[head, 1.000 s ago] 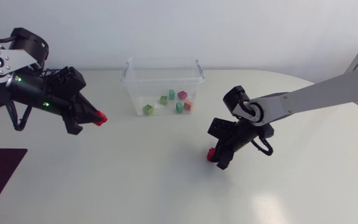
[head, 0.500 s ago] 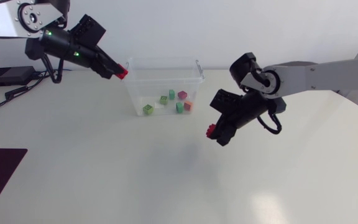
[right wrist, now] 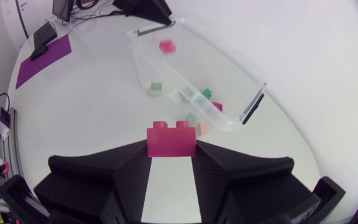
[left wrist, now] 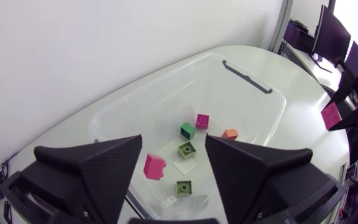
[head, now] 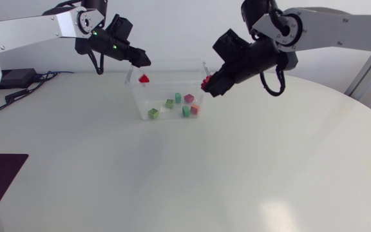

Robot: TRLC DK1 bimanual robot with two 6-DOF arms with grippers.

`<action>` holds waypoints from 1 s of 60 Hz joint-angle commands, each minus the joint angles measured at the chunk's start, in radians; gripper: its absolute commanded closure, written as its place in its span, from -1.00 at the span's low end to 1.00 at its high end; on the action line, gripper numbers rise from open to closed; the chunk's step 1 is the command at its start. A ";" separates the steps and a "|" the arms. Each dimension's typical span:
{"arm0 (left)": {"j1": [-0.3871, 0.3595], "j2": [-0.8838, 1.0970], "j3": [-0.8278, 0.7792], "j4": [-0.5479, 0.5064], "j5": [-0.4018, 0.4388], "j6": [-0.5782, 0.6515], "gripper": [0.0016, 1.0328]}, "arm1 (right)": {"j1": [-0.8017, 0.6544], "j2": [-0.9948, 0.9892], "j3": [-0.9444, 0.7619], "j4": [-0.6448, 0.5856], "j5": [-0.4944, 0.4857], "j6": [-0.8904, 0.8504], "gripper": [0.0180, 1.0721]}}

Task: Place the duplo bricks in the container

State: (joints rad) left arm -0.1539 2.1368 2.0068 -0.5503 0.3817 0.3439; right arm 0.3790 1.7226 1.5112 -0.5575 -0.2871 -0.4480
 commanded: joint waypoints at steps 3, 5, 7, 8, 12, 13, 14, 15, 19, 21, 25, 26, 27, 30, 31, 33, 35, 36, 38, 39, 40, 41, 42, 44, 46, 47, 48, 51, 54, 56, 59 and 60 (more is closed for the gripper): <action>-0.012 0.025 0.053 0.000 -0.026 -0.074 -0.94 | 0.012 0.051 0.076 0.022 0.005 0.055 0.43; -0.013 0.014 0.053 -0.003 -0.027 -0.080 -0.94 | 0.014 0.063 0.095 0.025 0.005 0.061 0.43; -0.012 -0.002 0.050 -0.007 -0.029 -0.085 -0.94 | 0.015 0.078 0.118 0.042 0.008 0.078 0.42; -0.010 -0.014 0.050 -0.011 -0.029 -0.089 -0.94 | 0.018 0.084 0.129 0.050 0.011 0.083 0.42; -0.007 -0.046 0.049 -0.030 -0.029 -0.097 -0.94 | 0.023 0.111 0.168 0.051 0.011 0.101 0.42; -0.006 -0.063 0.046 -0.040 -0.029 -0.097 -0.94 | 0.026 0.121 0.185 0.051 0.012 0.107 0.42; -0.006 -0.069 0.044 -0.043 -0.029 -0.098 -0.94 | 0.028 0.127 0.195 0.053 0.017 0.109 0.42; -0.004 -0.086 0.038 -0.050 -0.029 -0.105 -0.94 | 0.032 0.134 0.202 0.057 0.023 0.112 0.42; -0.001 -0.146 0.006 -0.063 -0.029 -0.111 -0.94 | 0.041 0.166 0.236 0.090 0.052 0.124 0.42; -0.001 -0.186 -0.025 -0.063 -0.029 -0.111 -0.94 | 0.043 0.183 0.254 0.097 0.057 0.127 0.42; 0.002 -0.259 -0.091 -0.062 -0.030 -0.111 -0.94 | 0.046 0.213 0.290 0.103 0.063 0.141 0.41; 0.002 -0.285 -0.117 -0.062 -0.030 -0.111 -0.94 | 0.046 0.224 0.303 0.107 0.065 0.141 0.41; 0.002 -0.310 -0.140 -0.062 -0.030 -0.111 -0.94 | 0.046 0.232 0.310 0.108 0.065 0.143 0.41; 0.004 -0.371 -0.203 -0.059 -0.030 -0.108 -0.94 | 0.047 0.250 0.325 0.122 0.066 0.154 0.41; 0.005 -0.387 -0.218 -0.057 -0.032 -0.108 -0.94 | 0.049 0.256 0.330 0.125 0.068 0.155 0.41; 0.010 -0.416 -0.243 -0.056 -0.032 -0.106 -0.94 | 0.051 0.265 0.337 0.130 0.069 0.157 0.41; 0.014 -0.453 -0.275 -0.053 -0.032 -0.105 -0.94 | 0.052 0.279 0.348 0.133 0.072 0.161 0.41; 0.019 -0.477 -0.295 -0.050 -0.032 -0.105 -0.94 | 0.054 0.285 0.354 0.136 0.072 0.161 0.41; 0.022 -0.508 -0.326 -0.045 -0.035 -0.103 -0.94 | 0.058 0.296 0.360 0.145 0.075 0.163 0.41; 0.025 -0.525 -0.338 -0.043 -0.037 -0.103 -0.94 | 0.060 0.301 0.363 0.151 0.078 0.164 0.41; 0.027 -0.541 -0.353 -0.039 -0.040 -0.102 -0.94 | 0.060 0.307 0.368 0.159 0.082 0.167 0.41; 0.030 -0.560 -0.367 -0.036 -0.044 -0.102 -0.94 | 0.061 0.315 0.377 0.162 0.082 0.169 0.41; 0.036 -0.598 -0.398 -0.026 -0.050 -0.102 -0.94 | 0.063 0.331 0.396 0.163 0.088 0.169 0.41; 0.040 -0.632 -0.424 -0.020 -0.053 -0.098 -0.94 | 0.064 0.348 0.415 0.166 0.092 0.169 0.40; 0.051 -0.664 -0.450 -0.020 -0.058 -0.097 -0.94 | 0.064 0.370 0.442 0.165 0.092 0.169 0.40; 0.054 -0.678 -0.462 -0.020 -0.058 -0.098 -0.94 | 0.064 0.379 0.455 0.165 0.092 0.169 0.40; 0.056 -0.689 -0.471 -0.020 -0.060 -0.097 -0.94 | 0.066 0.390 0.469 0.165 0.092 0.170 0.40; 0.062 -0.739 -0.519 -0.014 -0.076 -0.092 -0.94 | 0.070 0.431 0.517 0.165 0.114 0.172 0.38; 0.066 -0.787 -0.569 -0.007 -0.086 -0.085 -0.94 | 0.072 0.483 0.577 0.146 0.118 0.172 0.37; 0.070 -0.811 -0.595 -0.003 -0.098 -0.080 -0.94 | 0.075 0.523 0.627 0.117 0.118 0.172 0.33; 0.071 -0.854 -0.640 0.003 -0.109 -0.080 -0.94 | 0.078 0.581 0.705 0.061 0.118 0.172 0.09; 0.073 -0.868 -0.654 0.003 -0.110 -0.080 -0.94 | 0.080 0.600 0.731 0.039 0.118 0.173 -0.09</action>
State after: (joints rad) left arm -0.0914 1.3399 1.4254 -0.5594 0.2813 0.2611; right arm 0.4450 2.2215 2.1399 -0.4583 -0.1768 -0.2947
